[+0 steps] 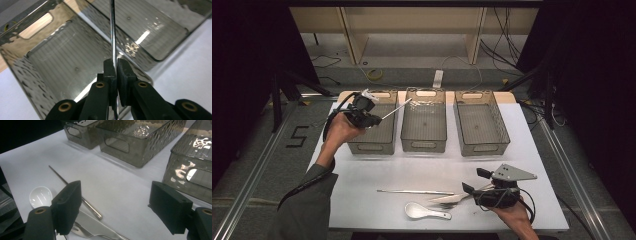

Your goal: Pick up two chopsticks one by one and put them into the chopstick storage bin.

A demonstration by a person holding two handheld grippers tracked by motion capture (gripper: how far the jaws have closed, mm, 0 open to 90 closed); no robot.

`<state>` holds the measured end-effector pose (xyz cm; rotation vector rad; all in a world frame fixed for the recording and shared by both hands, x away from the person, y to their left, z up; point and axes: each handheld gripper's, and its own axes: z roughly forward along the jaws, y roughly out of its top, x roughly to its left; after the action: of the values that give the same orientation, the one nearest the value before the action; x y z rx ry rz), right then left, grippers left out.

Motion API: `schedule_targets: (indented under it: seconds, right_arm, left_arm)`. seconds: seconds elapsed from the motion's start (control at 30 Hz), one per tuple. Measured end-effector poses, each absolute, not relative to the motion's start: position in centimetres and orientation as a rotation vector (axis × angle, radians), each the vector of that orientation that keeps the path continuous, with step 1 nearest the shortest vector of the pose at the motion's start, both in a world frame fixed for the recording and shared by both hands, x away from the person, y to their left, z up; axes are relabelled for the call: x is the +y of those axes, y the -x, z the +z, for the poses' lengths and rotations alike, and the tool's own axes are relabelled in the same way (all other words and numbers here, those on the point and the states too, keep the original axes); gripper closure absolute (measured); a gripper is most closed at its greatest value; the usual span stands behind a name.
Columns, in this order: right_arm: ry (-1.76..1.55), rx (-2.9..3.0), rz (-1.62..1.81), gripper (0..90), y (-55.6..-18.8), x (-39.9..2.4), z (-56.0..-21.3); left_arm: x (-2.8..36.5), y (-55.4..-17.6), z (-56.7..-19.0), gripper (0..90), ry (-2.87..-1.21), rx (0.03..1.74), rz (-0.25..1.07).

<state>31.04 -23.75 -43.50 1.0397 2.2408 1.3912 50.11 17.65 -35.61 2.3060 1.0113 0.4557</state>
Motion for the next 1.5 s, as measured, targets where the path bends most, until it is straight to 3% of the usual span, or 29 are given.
schedule_targets:
  seconds: [0.77, 1.5]
  right_arm:
    - [-1.036, 2.244, 1.395, 26.8, -31.0, -23.7, -43.5]
    - [-1.034, 2.247, 1.402, 26.7, -31.0, -23.7, -43.5]
  left_arm:
    - [21.0, -53.0, -37.6, 85.6, -2.199, 1.203, 0.45]
    - [21.4, -54.4, -40.6, 85.1, -2.177, 1.345, 0.443]
